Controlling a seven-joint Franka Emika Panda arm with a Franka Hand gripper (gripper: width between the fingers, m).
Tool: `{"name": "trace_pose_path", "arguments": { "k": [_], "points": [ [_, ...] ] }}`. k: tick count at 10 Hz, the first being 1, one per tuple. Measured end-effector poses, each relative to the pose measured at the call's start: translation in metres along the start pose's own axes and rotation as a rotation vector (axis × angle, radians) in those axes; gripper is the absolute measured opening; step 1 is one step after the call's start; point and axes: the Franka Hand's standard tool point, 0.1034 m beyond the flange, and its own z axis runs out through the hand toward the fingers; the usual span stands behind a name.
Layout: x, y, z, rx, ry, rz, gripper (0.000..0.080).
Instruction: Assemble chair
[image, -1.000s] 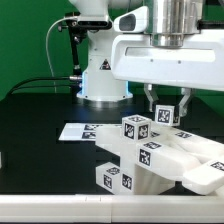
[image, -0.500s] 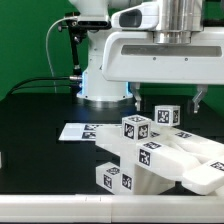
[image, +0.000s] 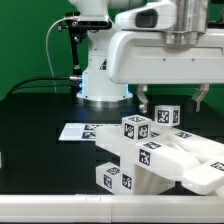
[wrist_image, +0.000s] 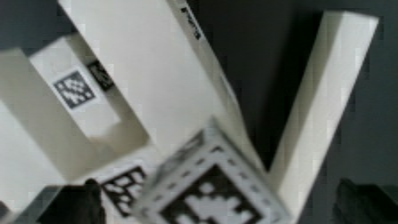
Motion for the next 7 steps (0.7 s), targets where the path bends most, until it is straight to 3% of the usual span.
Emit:
{"name": "trace_pose_path", "arguments": {
  "k": [2,3,4,5,7],
  "points": [
    [-0.0002,0.0007,0.0001,0.0,0.0,-0.041,0.0649],
    [-0.0002,0.0007,0.0002,0.0,0.0,-0.014,0.0527],
    [-0.0003,0.0008,0.0003,0.0,0.0,0.003,0.0527],
    [-0.0003,0.0008,0.0003,0.0,0.0,0.041,0.031],
    [-0.0002,0.0005,0.0004,0.002,0.001,0.175,0.0281]
  ]
}}
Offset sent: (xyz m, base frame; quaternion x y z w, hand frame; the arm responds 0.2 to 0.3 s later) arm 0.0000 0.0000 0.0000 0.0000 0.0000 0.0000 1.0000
